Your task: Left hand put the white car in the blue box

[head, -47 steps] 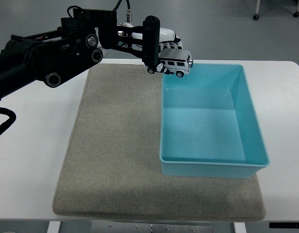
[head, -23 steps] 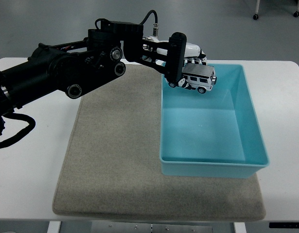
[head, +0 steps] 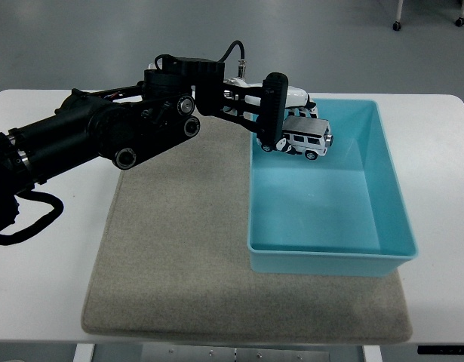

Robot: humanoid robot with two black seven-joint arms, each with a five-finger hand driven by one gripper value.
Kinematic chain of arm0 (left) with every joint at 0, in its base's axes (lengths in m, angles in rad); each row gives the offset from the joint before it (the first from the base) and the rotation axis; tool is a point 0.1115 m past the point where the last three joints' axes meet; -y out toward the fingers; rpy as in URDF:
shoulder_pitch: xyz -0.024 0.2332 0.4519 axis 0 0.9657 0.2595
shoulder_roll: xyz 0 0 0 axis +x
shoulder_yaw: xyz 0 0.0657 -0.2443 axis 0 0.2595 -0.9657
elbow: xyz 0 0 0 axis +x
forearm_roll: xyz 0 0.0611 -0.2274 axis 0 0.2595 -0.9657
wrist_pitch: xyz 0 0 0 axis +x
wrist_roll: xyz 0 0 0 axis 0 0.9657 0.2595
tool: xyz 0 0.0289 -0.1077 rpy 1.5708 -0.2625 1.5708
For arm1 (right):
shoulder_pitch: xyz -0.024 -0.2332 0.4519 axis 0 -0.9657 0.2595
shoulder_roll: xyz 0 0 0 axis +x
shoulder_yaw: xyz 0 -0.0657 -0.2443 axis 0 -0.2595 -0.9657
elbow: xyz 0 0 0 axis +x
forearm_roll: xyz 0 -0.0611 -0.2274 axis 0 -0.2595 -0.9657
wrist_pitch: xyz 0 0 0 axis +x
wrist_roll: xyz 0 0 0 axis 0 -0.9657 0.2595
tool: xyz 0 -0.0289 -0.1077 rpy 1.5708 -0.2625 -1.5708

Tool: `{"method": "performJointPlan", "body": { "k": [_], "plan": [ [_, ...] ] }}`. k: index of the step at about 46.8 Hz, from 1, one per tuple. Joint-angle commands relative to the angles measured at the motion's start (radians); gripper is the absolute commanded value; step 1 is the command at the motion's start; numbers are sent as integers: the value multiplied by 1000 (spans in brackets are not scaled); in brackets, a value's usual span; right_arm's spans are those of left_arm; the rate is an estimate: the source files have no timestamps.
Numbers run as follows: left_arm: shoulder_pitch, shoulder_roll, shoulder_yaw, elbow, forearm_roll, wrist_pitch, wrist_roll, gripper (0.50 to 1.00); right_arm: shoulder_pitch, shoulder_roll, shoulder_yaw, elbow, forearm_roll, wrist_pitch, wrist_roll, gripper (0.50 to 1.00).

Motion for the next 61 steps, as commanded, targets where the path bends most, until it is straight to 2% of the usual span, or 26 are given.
{"method": "performJointPlan", "body": {
  "k": [1,7,10,12,14,17,19,20,24,28,44,46,49,51,61],
  "plan": [
    [18,-13,5,9,0,0,0,500,0,0,0,0,0,0,0,936],
    [30,-20,6,28,2,0,0,500,0,0,0,0,0,0,0,936],
    [39,-28,8,34,2,0,0,546,0,0,0,0,0,1,0,936],
    [42,-31,9,35,1,0,0,553,0,0,0,0,0,0,0,936],
    [47,-31,9,37,2,0,0,612,0,0,0,0,0,0,0,936],
    [48,-33,9,37,0,0,0,758,0,0,0,0,0,1,0,936],
    [53,-33,9,37,0,2,0,829,0,0,0,0,0,0,0,936],
    [56,-34,9,37,0,2,0,850,0,0,0,0,0,0,0,936],
    [59,-34,9,37,0,2,0,861,0,0,0,0,0,0,0,936],
    [61,-34,9,37,0,2,0,921,0,0,0,0,0,1,0,936],
    [55,-34,5,38,-3,3,-3,926,0,0,0,0,0,0,0,936],
    [48,-34,5,38,-3,3,-3,930,0,0,0,0,0,0,0,936],
    [44,-36,-4,40,-5,3,-2,964,0,0,0,0,0,0,0,936],
    [36,-36,-7,41,-6,8,-2,964,0,0,0,0,0,1,0,936],
    [-5,-33,-23,106,-25,38,-2,966,0,0,0,0,0,0,0,936]
  ]
}}
